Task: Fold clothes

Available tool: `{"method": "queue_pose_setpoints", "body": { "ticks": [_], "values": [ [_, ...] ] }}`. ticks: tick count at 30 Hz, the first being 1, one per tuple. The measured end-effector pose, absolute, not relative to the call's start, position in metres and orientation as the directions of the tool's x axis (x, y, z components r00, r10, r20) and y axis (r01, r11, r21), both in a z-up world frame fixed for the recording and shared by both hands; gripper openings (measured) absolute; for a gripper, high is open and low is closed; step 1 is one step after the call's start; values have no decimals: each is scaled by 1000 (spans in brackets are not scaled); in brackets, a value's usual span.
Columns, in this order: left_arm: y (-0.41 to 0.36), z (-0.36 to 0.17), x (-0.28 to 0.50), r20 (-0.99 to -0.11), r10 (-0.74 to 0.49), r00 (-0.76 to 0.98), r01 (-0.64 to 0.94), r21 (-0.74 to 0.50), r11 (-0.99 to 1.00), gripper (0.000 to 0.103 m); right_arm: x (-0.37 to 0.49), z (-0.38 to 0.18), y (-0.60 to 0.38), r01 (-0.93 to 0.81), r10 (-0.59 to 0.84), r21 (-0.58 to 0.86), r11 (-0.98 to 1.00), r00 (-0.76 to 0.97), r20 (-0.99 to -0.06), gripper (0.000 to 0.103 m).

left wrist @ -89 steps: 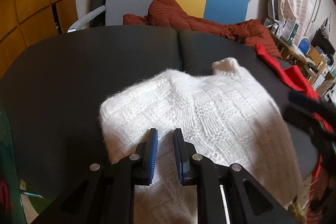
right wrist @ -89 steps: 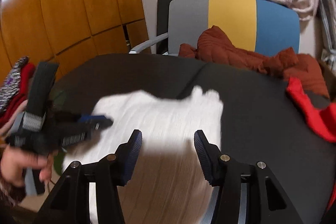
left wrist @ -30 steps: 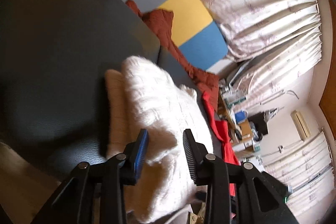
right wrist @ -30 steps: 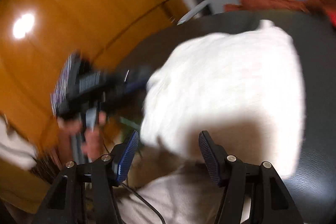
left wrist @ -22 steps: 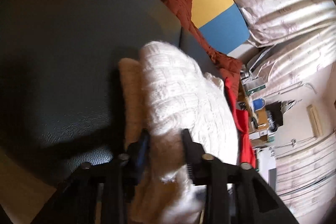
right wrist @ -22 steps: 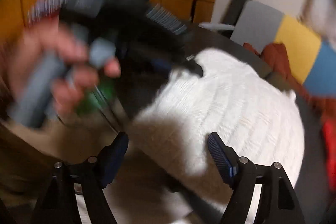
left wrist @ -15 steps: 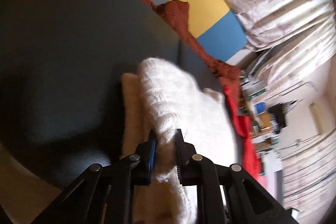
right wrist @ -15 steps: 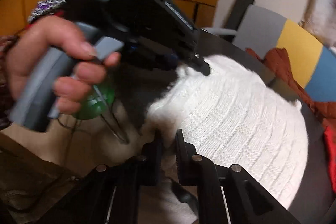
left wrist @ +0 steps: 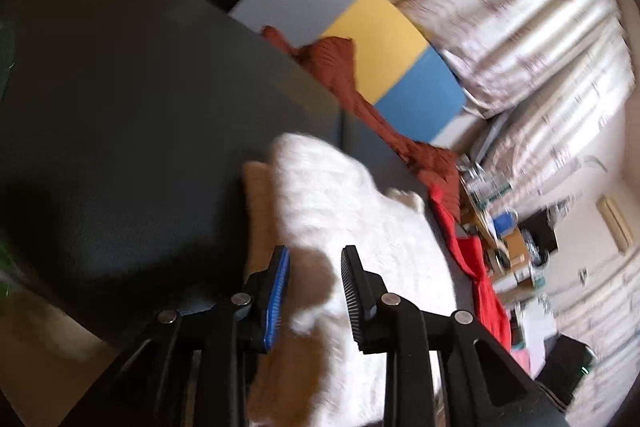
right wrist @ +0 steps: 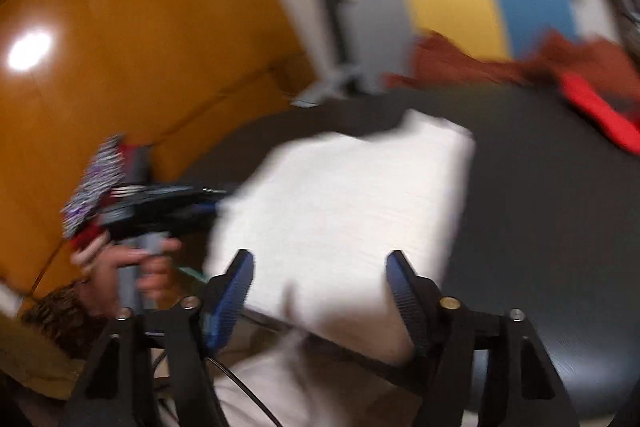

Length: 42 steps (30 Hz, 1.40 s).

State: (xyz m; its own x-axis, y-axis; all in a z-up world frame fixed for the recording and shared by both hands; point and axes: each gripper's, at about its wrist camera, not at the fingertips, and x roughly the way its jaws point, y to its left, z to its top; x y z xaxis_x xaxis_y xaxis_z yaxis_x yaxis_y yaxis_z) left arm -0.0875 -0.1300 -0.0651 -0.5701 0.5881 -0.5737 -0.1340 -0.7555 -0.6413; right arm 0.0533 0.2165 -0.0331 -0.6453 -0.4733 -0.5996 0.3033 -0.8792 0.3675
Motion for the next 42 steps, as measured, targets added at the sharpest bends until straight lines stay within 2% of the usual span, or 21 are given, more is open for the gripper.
{"method": "queue_pose_setpoints", "body": {
  "ticks": [5,8,10,12,14,17,20,23,25,26,27,28,29,30,32,34,37,40,42],
  "values": [
    [-122,-68,-67,-619,564,-546,-126,-605,-786,28,70,-68,214,298,-357,218,-929,-574,-737,60],
    [-122,-76,-50,-640,569,-516,-119,-604,-788,29,76,-81,198,324,-319,148,-934,-572,-756,54],
    [-118,-79,-44,-662,562,-496,-122,-587,-800,29,71,-86,188,328,-299,118,-937,-581,-757,43],
    [-112,-86,-40,-699,531,-479,-130,-542,-830,29,66,-86,182,315,-275,91,-945,-608,-745,22],
    [-106,-91,-40,-741,491,-457,-153,-479,-865,13,73,-80,192,282,-245,74,-956,-636,-732,13],
    [-102,-94,-40,-757,462,-462,-168,-437,-884,11,72,-62,194,244,-196,35,-969,-675,-711,11],
    [-104,-97,-40,-749,482,-456,-170,-458,-873,11,67,-75,199,235,-156,0,-972,-646,-747,10],
    [-115,-97,-38,-716,535,-449,-155,-527,-836,15,66,-89,209,234,-219,97,-967,-579,-785,9],
    [-122,-95,-39,-689,561,-458,-121,-577,-808,18,68,-82,219,258,-290,167,-952,-579,-762,13],
    [-130,-94,-38,-682,561,-469,-100,-591,-801,18,70,-74,226,280,-342,214,-936,-577,-742,25],
    [-136,-93,-37,-678,555,-482,-78,-598,-798,19,71,-66,237,282,-378,256,-925,-589,-715,46],
    [-144,-91,-38,-664,558,-498,-58,-616,-785,22,73,-58,247,279,-406,295,-914,-606,-684,57],
    [-150,-88,-41,-640,567,-518,-47,-641,-766,28,76,-50,258,276,-432,334,-901,-623,-652,76],
    [-154,-85,-45,-614,578,-537,-44,-664,-747,31,75,-45,268,267,-457,378,-886,-636,-622,82],
    [-160,-78,-51,-569,592,-571,-41,-701,-712,50,59,-46,277,240,-488,446,-862,-629,-605,82],
    [-159,-75,-67,-556,599,-576,-40,-713,-700,58,42,-48,283,211,-517,508,-835,-618,-593,82],
    [-152,-73,-95,-572,618,-539,-51,-710,-702,59,16,-52,293,165,-559,596,-786,-603,-570,82],
    [-144,-81,-124,-630,618,-470,-41,-684,-728,59,-10,-56,304,116,-598,676,-727,-590,-542,82],
    [-138,-89,-135,-666,612,-427,-38,-662,-748,59,-23,-59,304,91,-604,687,-721,-568,-559,82]
  ]
}}
